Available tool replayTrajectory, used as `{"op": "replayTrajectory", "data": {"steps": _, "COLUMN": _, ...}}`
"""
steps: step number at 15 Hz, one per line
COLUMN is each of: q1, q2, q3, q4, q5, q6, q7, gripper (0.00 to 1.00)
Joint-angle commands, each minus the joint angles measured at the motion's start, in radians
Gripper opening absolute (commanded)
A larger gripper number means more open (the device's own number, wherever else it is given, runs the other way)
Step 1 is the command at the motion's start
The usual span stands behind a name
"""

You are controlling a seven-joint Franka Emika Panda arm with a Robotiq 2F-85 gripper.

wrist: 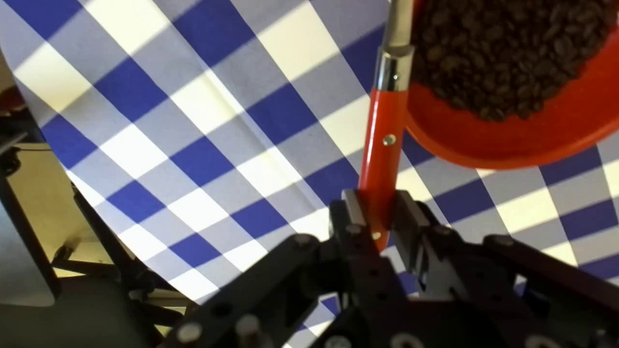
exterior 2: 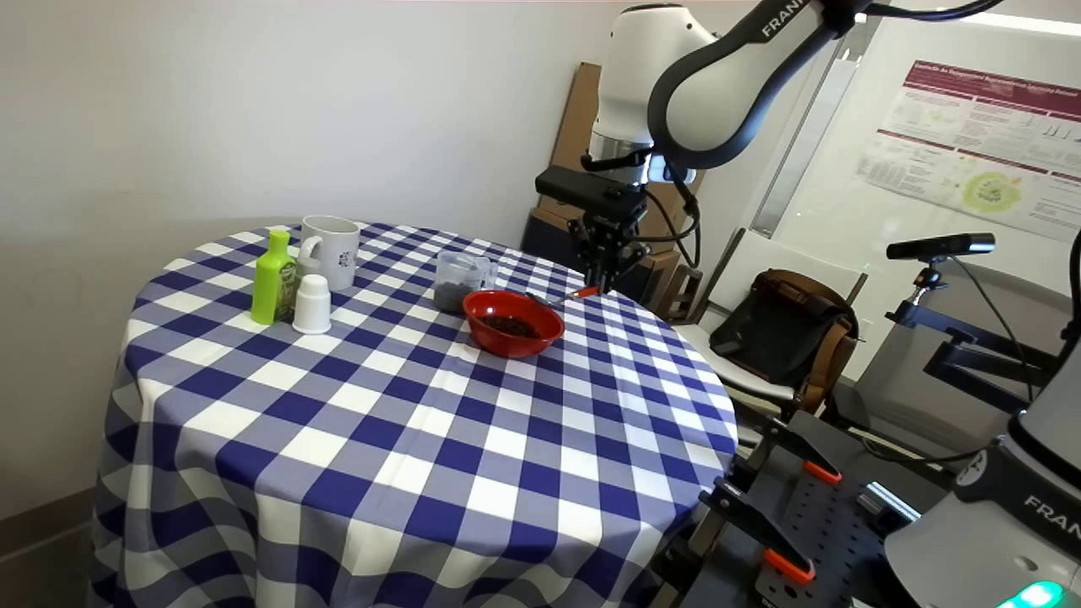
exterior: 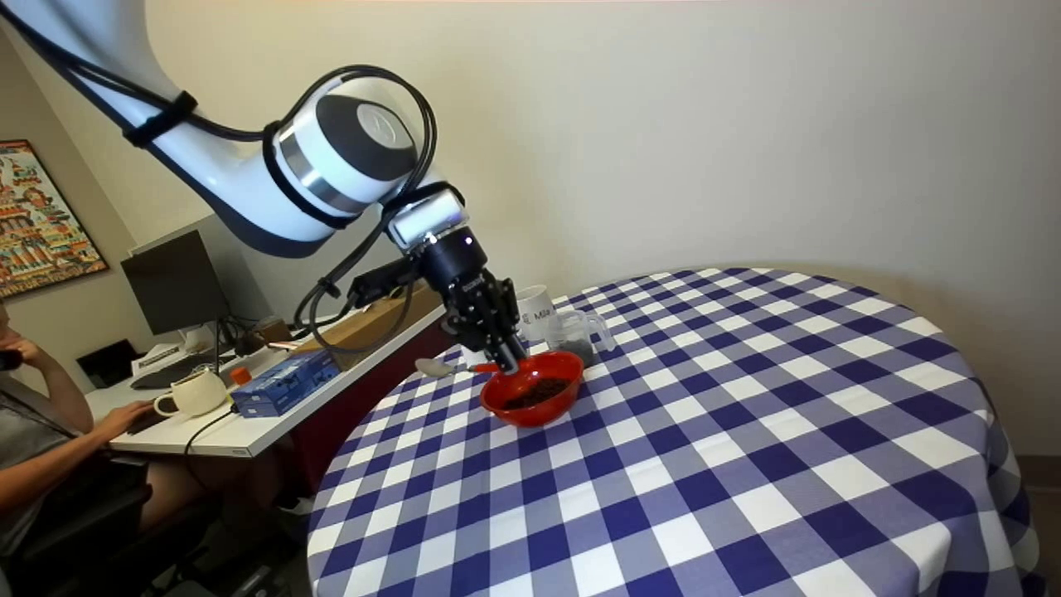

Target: Transfer a spoonful of contents from the bowl into the jar

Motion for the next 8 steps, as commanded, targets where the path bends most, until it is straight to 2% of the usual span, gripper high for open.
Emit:
{"op": "replayTrajectory", "data": {"steps": 1, "q1": 0.050, "q2": -0.032, "q3": -0.067, "q4": 0.044, "q5": -0.270, "q6": -0.033, "q7": 0.231, "gripper": 0.05}}
{"op": "replayTrajectory", "data": {"steps": 4, "q1": 0.074, "q2": -0.019, "q3": -0.087, "q4": 0.091, "q5": -0.513, "q6": -0.079, "q7": 0.432, "gripper": 0.05}}
{"op": "replayTrajectory", "data": {"steps": 5, "q1": 0.014, "q2": -0.013, "q3": -0.019, "q4": 0.108, "q5": -0.601, "q6": -0.113, "q7": 0.508, "gripper": 0.05}}
{"op": "replayTrajectory", "data": {"steps": 8, "q1": -0.002, "q2": 0.018, "q3": 0.042, "q4": 0.138, "q5": -0.804, "q6": -0.237, "q7": 0.699, "gripper": 0.05}}
